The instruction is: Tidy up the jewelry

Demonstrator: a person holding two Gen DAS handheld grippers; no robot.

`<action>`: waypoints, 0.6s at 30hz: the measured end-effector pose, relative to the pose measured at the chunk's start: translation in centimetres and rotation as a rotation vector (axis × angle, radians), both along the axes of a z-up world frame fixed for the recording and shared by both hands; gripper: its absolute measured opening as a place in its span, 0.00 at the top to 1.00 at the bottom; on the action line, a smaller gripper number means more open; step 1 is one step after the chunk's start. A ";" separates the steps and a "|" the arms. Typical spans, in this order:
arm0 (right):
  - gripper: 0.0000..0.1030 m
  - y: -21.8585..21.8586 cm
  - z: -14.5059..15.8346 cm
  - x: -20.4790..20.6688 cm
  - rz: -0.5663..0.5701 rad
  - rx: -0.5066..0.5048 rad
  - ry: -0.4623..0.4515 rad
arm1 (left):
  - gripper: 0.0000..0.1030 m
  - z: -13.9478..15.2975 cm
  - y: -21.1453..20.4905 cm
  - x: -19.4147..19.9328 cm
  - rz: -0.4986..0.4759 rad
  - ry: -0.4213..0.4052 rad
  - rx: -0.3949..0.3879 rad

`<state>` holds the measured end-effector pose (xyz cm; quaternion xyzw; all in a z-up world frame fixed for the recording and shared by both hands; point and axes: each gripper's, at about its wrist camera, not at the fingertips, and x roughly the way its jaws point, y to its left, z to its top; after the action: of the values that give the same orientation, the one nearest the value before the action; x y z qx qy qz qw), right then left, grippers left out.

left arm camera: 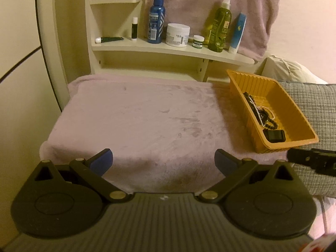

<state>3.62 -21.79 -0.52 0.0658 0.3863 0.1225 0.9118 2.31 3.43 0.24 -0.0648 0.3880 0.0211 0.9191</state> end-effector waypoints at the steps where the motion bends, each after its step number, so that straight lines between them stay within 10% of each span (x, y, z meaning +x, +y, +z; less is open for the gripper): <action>1: 0.20 0.4 -0.1 -0.1 0.014 -0.002 0.006 | 0.01 0.1 -0.1 -0.2 -0.003 0.000 0.005; 18: 0.20 2.0 -0.5 -1.2 0.049 -0.025 0.026 | 0.01 0.0 -1.0 -1.6 -0.041 0.014 0.019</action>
<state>2.42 -19.79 -0.99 0.0466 0.4011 0.1392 0.9042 0.66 2.41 0.25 -0.0478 0.3955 0.0063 0.9172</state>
